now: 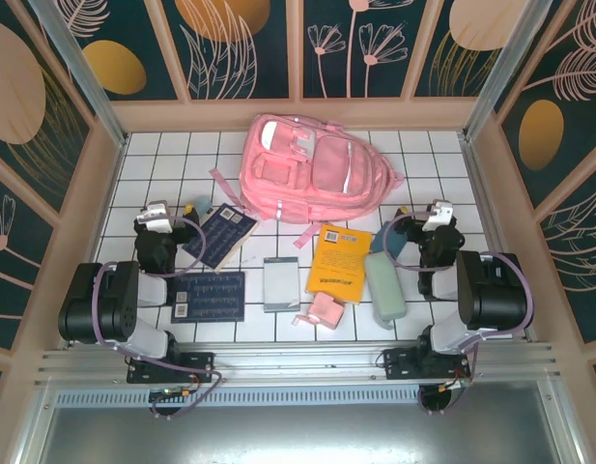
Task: Pack the student bag
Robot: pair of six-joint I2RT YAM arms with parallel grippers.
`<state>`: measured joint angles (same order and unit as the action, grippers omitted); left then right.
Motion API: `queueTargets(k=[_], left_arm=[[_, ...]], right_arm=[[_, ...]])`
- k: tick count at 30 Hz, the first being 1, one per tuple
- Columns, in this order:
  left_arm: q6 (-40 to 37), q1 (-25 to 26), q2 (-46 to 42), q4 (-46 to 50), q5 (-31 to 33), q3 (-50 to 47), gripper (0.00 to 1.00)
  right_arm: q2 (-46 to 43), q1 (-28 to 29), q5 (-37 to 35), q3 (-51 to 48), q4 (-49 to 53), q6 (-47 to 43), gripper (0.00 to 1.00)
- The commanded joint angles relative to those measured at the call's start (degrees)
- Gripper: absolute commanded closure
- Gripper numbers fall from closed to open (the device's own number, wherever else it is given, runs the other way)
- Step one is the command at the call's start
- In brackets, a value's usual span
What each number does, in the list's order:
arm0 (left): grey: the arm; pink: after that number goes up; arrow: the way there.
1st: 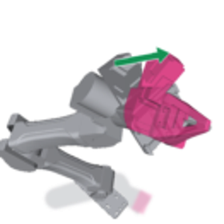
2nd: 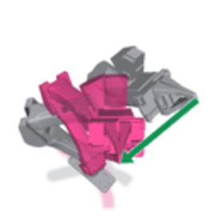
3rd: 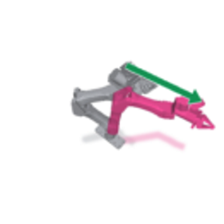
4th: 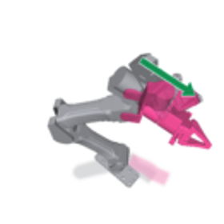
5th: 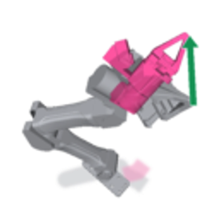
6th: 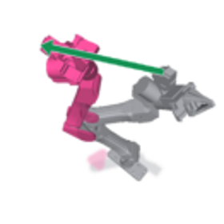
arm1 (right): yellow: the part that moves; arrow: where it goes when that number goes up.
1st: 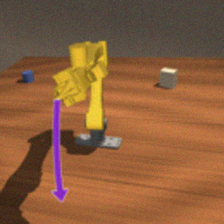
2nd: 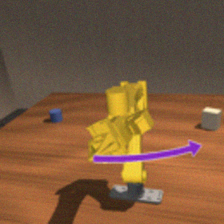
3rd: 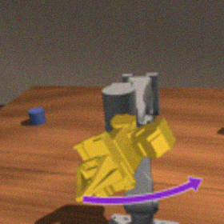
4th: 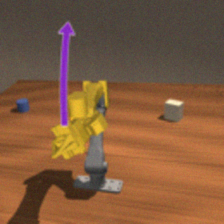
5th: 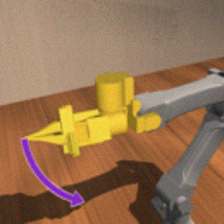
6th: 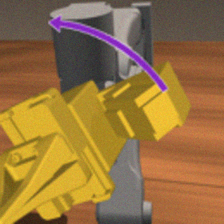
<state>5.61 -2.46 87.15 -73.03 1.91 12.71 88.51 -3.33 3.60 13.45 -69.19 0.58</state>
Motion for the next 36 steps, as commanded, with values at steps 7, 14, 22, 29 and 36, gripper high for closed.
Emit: queueTargets(k=[7,14,22,29,36], left_arm=[[-0.47,0.35,-0.23,-0.55,-0.95,0.44,0.01],[-0.45,0.35,-0.23,-0.44,-0.95,0.47,0.01],[-0.36,0.35,-0.51,-1.18,-1.15,0.05,0.01],[-0.62,1.21,-24.87,16.33,-1.82,0.71,0.01],[10.15,12.69,-37.12,42.40,-10.89,18.74,0.01]], right_arm=[[-0.17,-0.44,1.60,0.83,-0.79,0.39,0.01],[-0.21,0.02,0.98,0.88,-0.70,0.21,0.01],[-0.27,0.28,0.71,0.61,-1.11,0.04,0.01],[-16.53,7.06,-10.32,1.11,10.70,-2.97,0.01],[-39.07,27.67,-11.61,9.82,26.82,-1.92,0.01]])
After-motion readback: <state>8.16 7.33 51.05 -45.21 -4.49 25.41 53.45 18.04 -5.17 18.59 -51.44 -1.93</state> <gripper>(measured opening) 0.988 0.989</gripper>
